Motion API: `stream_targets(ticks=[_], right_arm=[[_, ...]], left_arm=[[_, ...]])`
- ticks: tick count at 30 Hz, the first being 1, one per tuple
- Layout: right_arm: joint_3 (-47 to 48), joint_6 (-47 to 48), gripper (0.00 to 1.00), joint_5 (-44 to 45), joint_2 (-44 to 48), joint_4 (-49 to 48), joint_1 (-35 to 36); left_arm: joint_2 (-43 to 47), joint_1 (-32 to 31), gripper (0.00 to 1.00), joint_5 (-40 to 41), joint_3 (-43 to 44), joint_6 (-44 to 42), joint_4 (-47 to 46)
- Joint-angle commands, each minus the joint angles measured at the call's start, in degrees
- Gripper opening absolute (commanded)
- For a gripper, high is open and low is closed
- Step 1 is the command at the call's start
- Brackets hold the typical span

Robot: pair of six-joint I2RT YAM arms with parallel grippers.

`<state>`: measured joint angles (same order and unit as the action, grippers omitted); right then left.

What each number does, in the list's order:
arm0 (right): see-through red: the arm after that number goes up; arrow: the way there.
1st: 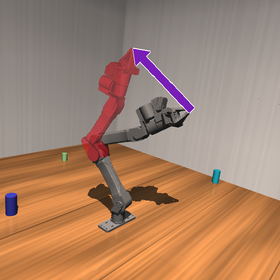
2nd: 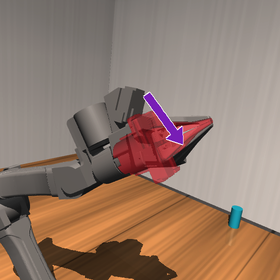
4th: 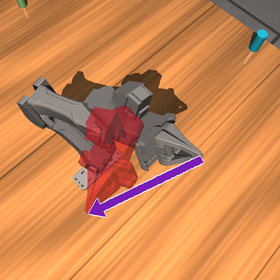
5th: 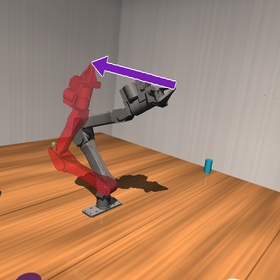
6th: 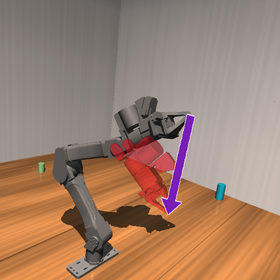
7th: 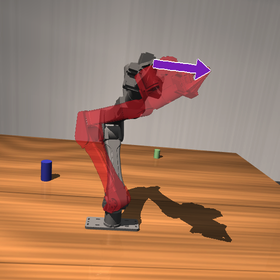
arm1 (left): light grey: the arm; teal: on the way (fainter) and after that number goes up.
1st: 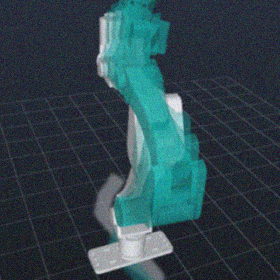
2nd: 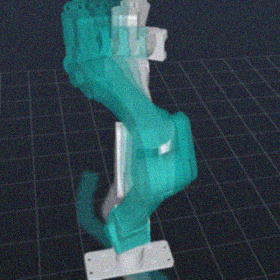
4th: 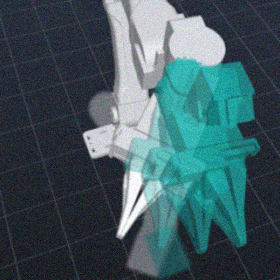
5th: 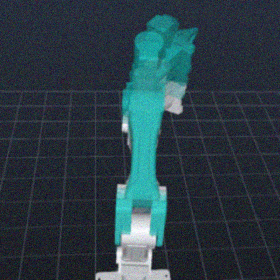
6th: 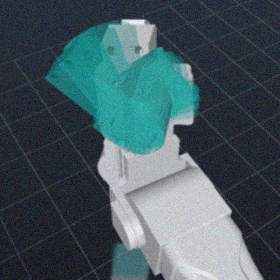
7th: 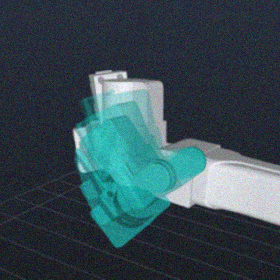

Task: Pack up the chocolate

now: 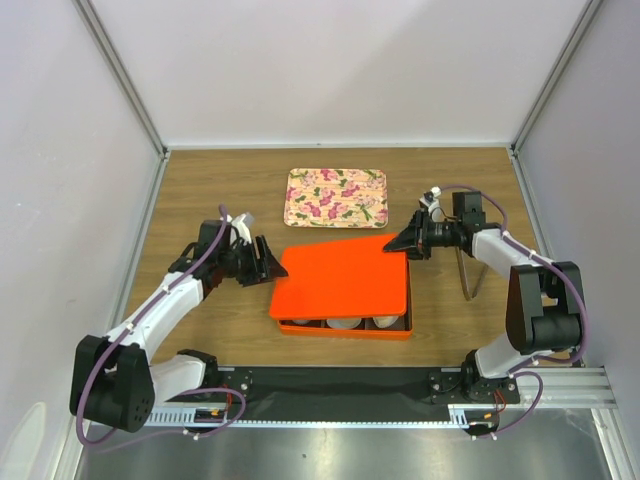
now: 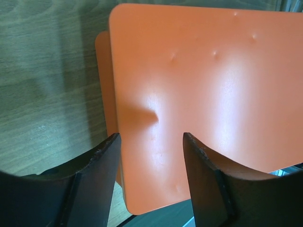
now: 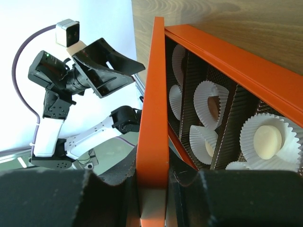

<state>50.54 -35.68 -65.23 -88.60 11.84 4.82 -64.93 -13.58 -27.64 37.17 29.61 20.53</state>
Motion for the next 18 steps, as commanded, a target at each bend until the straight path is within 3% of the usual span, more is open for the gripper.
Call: stream_targets(ticks=[1,8,18], right_arm=[[1.93,2.63,0.17,0.45,0.09,1.78,-0.60],[2.28,5.27,0.22,2.12,0.01,5.48,-1.92],[3.95,8.52,0.43,5.64,-0.61,10.66,-3.32]], left_arm=[[0.24,0.31,0.61,-1.54,-0.52,0.72,-1.99],[-0.02,0.14,0.59,-1.54,-1.31,0.54,-2.17],[-0.90,-0.74,0.59,-1.63,-2.01,1.33,-3.40]])
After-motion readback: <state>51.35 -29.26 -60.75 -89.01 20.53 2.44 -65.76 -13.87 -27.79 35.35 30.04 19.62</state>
